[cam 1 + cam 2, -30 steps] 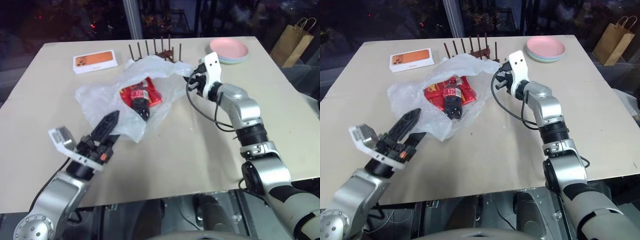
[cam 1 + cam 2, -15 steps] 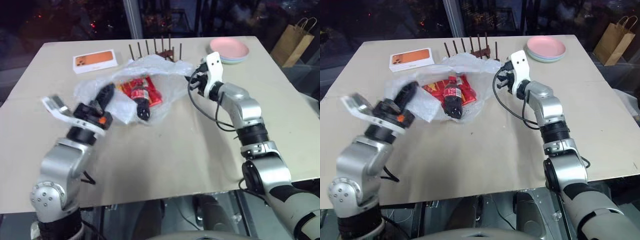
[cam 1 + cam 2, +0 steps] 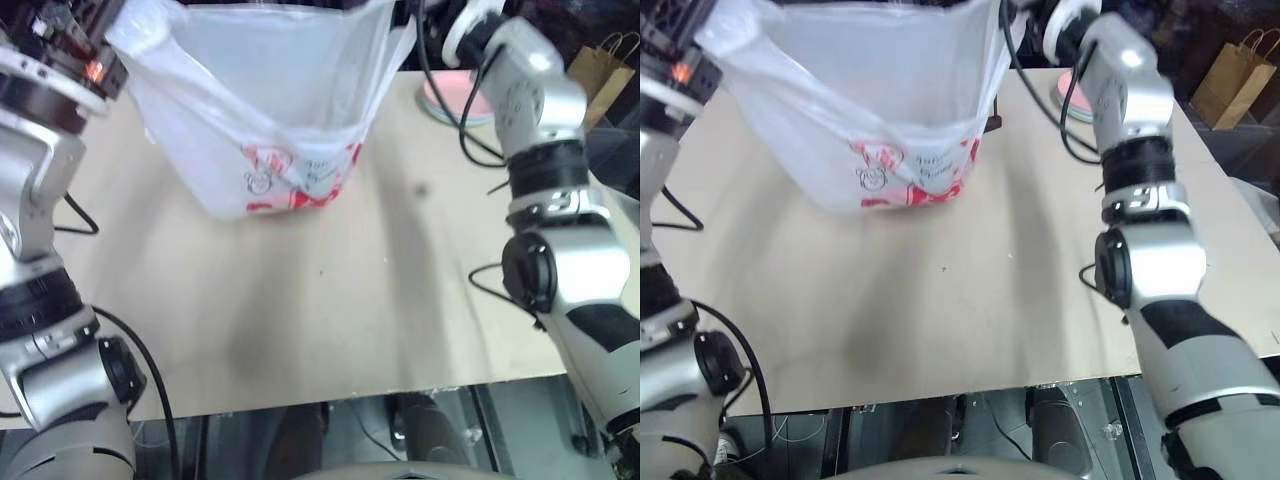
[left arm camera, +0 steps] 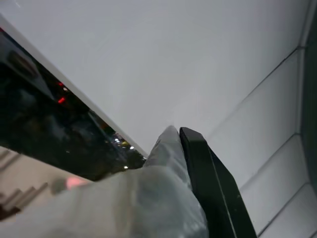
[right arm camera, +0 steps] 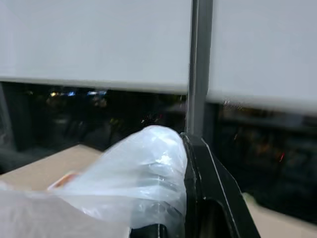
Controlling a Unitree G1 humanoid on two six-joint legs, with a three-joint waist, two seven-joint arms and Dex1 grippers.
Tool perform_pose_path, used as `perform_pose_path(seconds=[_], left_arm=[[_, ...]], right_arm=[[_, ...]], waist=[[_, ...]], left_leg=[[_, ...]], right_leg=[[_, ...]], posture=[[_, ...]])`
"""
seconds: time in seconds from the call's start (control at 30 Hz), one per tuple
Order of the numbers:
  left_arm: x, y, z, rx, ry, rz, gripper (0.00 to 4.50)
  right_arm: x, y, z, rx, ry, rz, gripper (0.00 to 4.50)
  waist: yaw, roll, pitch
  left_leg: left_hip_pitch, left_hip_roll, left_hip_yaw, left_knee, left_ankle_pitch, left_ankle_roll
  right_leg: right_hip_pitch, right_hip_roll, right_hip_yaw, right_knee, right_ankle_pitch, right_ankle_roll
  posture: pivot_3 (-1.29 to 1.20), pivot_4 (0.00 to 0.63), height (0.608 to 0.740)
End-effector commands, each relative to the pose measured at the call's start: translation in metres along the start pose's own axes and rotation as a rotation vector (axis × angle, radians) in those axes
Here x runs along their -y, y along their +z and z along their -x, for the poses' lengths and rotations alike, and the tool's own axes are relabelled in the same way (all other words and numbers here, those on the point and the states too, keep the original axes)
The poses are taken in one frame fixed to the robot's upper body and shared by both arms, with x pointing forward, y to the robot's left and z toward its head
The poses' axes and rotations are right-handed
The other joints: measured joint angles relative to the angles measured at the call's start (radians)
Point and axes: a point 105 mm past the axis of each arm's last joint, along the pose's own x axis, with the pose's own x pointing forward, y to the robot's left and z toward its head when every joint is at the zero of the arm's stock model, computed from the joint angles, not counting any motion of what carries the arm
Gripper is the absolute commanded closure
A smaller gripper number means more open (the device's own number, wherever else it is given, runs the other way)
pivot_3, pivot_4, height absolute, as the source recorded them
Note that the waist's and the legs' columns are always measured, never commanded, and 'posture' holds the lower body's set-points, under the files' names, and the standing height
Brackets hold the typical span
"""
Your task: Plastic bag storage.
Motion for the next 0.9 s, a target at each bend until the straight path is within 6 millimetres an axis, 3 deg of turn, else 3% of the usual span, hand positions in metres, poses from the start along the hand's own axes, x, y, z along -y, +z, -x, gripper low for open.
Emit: perform_pose_path(seconds=[0.03,0.17,0.3,0.47,0.6,0.67,0.77,0.8,0.87,0.9], left_arm=[[0.011,0.025,-0.016,0.022,-0.088,-0.063,4.45],[0.011,0.016,-0.032,-0.041,-0.134,-0.057,4.45],[0.003,-0.018,-0.026,-0.173,-0.145,-0.028,4.45],[-0.011,-0.068,0.003,-0.291,-0.100,-0.036,4.45],[-0.033,-0.111,0.020,-0.369,0.028,-0.186,4.45],[-0.048,-0.143,0.040,-0.452,0.083,-0.382,4.45],[-0.050,-0.175,0.072,-0.576,0.027,-0.507,4.50],[-0.055,-0.182,0.088,-0.608,0.026,-0.535,3.97],[-0.062,-0.190,0.113,-0.648,0.029,-0.578,3.36],[-0.064,-0.191,0.124,-0.653,0.038,-0.596,2.77]], right_arm=[[0.017,0.063,0.007,0.151,-0.036,0.112,4.50],[0.029,0.079,0.021,0.155,-0.065,0.197,4.50],[0.027,0.066,0.046,0.094,-0.060,0.206,4.50],[0.005,0.014,0.094,-0.058,-0.082,0.125,4.50],[-0.005,-0.044,0.132,-0.239,-0.145,0.145,4.50],[-0.019,-0.076,0.158,-0.362,-0.087,0.205,4.50],[-0.035,-0.100,0.187,-0.458,-0.021,0.217,3.23],[-0.038,-0.108,0.202,-0.508,0.000,0.234,2.73],[-0.045,-0.117,0.225,-0.571,0.032,0.242,1.93],[-0.047,-0.118,0.237,-0.588,0.043,0.240,1.29]], waist=[[-0.003,0.000,0.000],[-0.012,0.000,0.000],[-0.017,0.000,0.000],[-0.015,0.001,0.000],[-0.009,0.000,0.000],[-0.004,0.000,-0.001],[0.000,0.002,-0.004],[-0.002,0.002,-0.003],[-0.004,0.002,-0.003],[-0.005,0.002,-0.004]], left_leg=[[-0.001,0.000,0.000,-0.001,0.000,-0.001],[-0.005,0.000,0.001,-0.007,0.003,-0.005],[-0.013,0.000,0.002,-0.009,0.003,-0.005],[-0.013,0.000,0.004,-0.009,0.003,-0.005],[-0.012,-0.001,0.005,-0.005,0.003,-0.005],[-0.011,-0.001,0.004,-0.004,0.003,-0.005],[0.006,-0.002,0.006,0.001,0.000,0.000],[0.007,-0.002,0.007,0.000,-0.001,0.001],[0.005,-0.002,0.007,0.001,-0.001,0.001],[0.006,-0.002,0.007,0.002,-0.001,0.001]], right_leg=[[-0.001,0.000,0.000,-0.001,0.000,0.000],[-0.004,-0.001,0.000,-0.004,0.000,0.000],[-0.013,-0.003,0.000,-0.004,0.000,0.000],[-0.014,-0.004,0.001,-0.003,-0.001,0.001],[-0.015,-0.005,0.002,0.004,0.000,0.000],[-0.015,-0.005,0.002,0.006,0.000,0.001],[0.002,-0.005,0.004,0.006,-0.001,0.001],[0.003,-0.005,0.005,0.004,-0.002,0.002],[0.002,-0.004,0.005,0.004,-0.001,0.001],[0.002,-0.004,0.006,0.005,-0.001,0.001]], posture=[[0.00,0.150,0.740],[0.00,0.150,0.740],[0.00,0.150,0.740],[0.00,0.150,0.740],[0.00,0.150,0.740],[0.00,0.150,0.740],[0.00,0.150,0.740],[0.00,0.150,0.740],[0.00,0.150,0.740],[0.00,0.150,0.740]])
